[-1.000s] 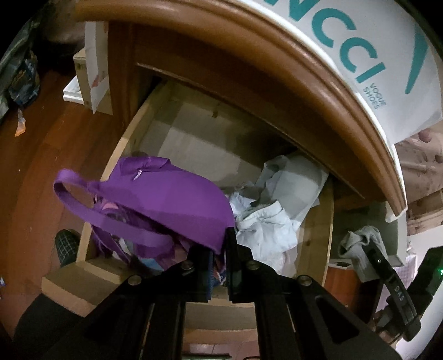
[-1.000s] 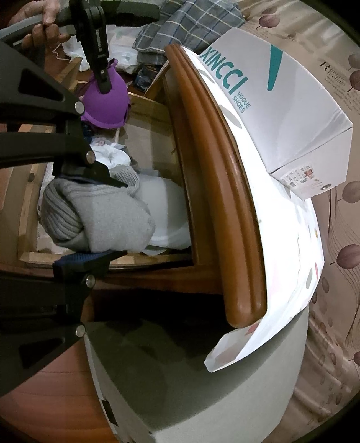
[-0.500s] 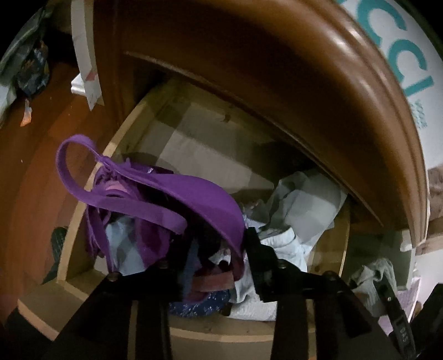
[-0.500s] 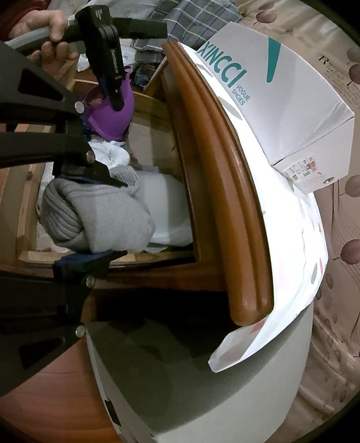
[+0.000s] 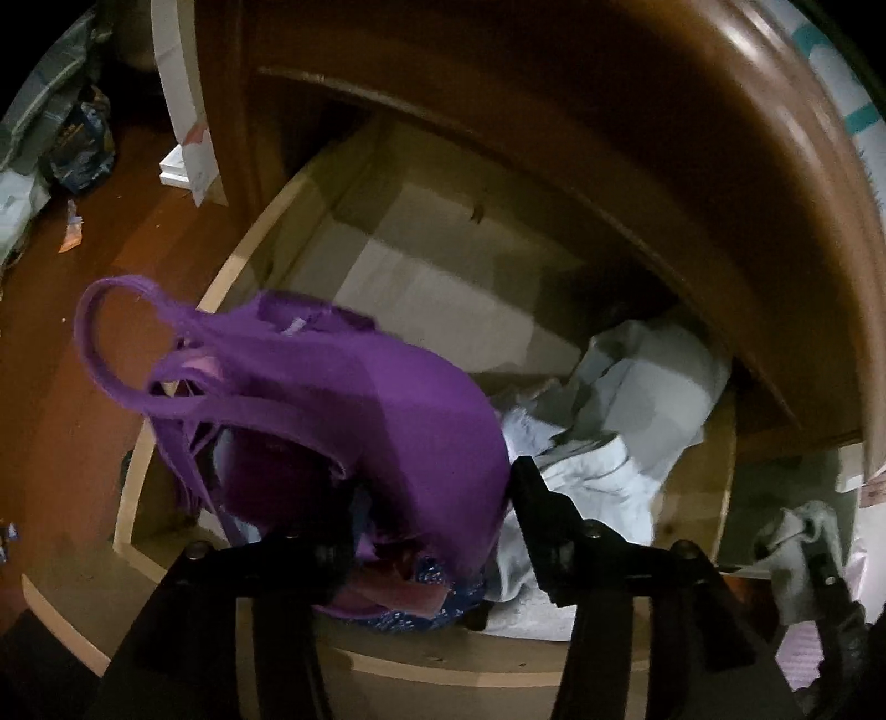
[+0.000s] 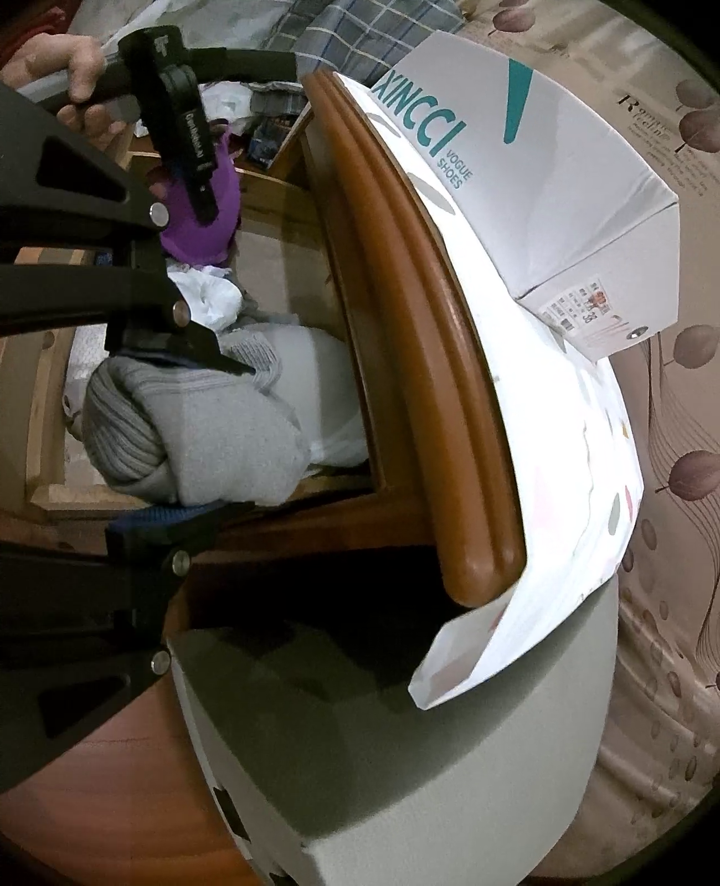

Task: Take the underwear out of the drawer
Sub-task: 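Lift the purple bra out of the drawer with the left tool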

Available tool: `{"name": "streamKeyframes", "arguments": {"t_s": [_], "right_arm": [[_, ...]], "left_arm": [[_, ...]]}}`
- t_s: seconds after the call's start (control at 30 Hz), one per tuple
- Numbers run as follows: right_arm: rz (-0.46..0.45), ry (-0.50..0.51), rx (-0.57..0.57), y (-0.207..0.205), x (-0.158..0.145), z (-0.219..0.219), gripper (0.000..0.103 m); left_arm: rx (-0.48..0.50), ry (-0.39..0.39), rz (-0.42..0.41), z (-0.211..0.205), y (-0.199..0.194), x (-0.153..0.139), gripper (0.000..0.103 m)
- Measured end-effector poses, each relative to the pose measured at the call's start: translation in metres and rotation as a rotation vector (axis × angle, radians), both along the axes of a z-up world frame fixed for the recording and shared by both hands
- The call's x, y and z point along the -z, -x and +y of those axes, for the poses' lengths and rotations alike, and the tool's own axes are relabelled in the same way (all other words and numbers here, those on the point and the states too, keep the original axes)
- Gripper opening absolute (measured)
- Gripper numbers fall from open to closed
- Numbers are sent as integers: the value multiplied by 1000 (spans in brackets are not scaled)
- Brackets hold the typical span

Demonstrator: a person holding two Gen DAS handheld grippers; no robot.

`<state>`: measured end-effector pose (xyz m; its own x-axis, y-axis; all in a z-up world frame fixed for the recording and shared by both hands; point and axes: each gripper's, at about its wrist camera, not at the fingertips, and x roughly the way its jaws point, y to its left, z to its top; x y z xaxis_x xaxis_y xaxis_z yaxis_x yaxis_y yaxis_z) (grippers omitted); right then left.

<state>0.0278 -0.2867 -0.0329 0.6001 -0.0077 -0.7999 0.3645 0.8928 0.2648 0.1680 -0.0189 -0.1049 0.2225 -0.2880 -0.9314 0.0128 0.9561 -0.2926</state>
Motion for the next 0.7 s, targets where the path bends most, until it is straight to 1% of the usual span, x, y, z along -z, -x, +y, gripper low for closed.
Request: {"name": "streamKeyframes", "arguments": {"t_s": [0.07,0.1,0.13,0.17,0.2,0.23,0.27,0.33,0.43,0.53,0.7], "right_arm": [[-2,1,7,0,0,0,39],[-1,3,13,1,0,-2,39],[-1,4,18,1,0,-2,39],[-2,2,25,2,0,-4,39],[-3,-3,30,2,0,-5,39],[-2,-4,37,2,0,-6,39],[-2,-3,40,2,0,-7,39],[-3,-7,45,2,1,-7,39],[-5,-1,44,2,0,-7,39],[-4,-2,44,1,1,-7,38],[-10,1,46,3,-1,-7,38]], "left_arm": [[-15,-8,14,0,0,5,53],[-19,-12,15,0,0,6,52],[-18,-7,13,0,0,6,49],[-18,-4,12,1,0,6,40],[-15,18,18,1,0,6,24],[-9,54,36,1,0,8,16],[-11,74,53,3,1,10,13],[-18,73,55,3,4,11,11],[20,53,6,-2,10,5,10],[37,60,-9,-1,15,-1,10],[62,44,-67,1,20,-20,10]]}}
